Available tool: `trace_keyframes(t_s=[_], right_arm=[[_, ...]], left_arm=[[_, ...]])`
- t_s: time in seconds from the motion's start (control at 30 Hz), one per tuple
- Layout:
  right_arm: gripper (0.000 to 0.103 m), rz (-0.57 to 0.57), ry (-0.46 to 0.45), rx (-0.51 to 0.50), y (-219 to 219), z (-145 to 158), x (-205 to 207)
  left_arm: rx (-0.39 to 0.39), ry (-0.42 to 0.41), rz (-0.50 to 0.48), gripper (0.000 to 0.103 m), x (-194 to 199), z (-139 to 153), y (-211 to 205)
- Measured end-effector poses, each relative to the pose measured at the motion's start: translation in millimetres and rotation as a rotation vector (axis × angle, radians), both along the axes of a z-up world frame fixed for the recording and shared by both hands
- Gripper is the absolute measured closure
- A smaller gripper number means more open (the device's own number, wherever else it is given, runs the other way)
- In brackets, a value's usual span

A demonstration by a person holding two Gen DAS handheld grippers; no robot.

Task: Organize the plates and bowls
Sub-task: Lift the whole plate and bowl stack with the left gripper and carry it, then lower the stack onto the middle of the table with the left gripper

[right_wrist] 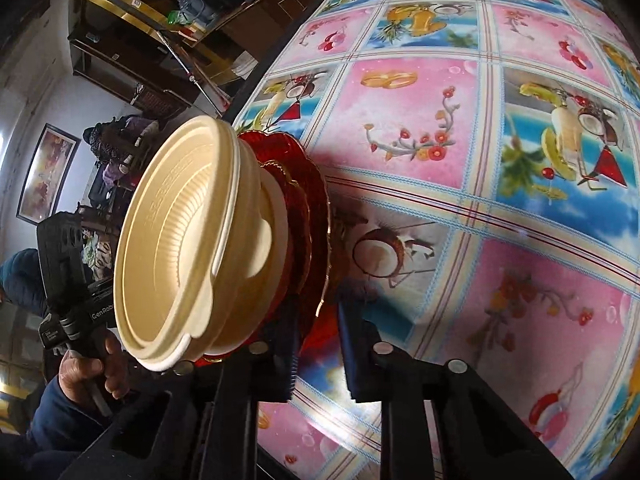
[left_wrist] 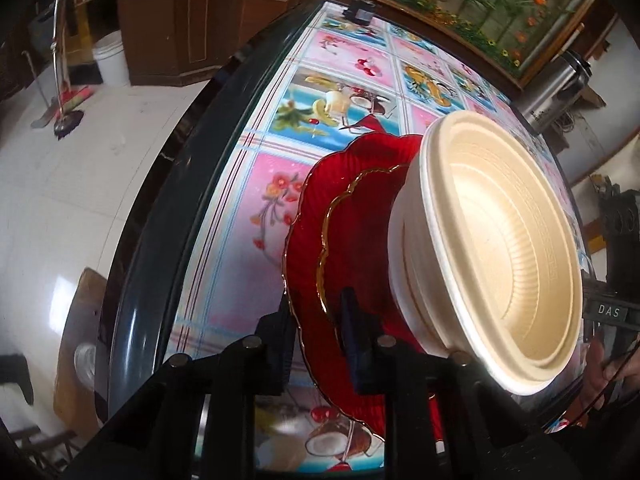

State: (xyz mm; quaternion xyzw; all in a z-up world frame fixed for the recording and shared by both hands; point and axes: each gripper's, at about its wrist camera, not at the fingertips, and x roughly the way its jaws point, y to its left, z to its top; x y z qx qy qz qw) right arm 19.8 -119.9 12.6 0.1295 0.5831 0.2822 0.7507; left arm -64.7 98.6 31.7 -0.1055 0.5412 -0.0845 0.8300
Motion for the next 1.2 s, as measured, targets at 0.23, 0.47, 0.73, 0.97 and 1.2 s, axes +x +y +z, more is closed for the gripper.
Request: trace_keyframes(t_s=[0.23, 0.47, 0.73, 0.97, 1.2], right_arm=[[0.087, 0.001, -0.030, -0.031, -3, 3, -2], [0.087, -0.074, -0.049, -0.053, -44, 8, -5], [0.088, -0.242, -0.069, -0.088, -134, 23, -11], [0.088, -0.355, -0.058, -0.107, -209, 24, -21], [0.085, -0.382, -0.062, -0.111, -243, 20, -27]], left_arm=[[0.007, 0.000, -0.029, 0.082, 5, 2, -13], [0.010, -0.015, -0.120, 0.082, 24, 9, -67], [0.002, -0.011, -0.246, 0.082, 47, 10, -162], [-0.008, 0.000, -0.299, 0.081, 52, 1, -229], [0.007, -0.046, -0.237, 0.073, 44, 5, -245]])
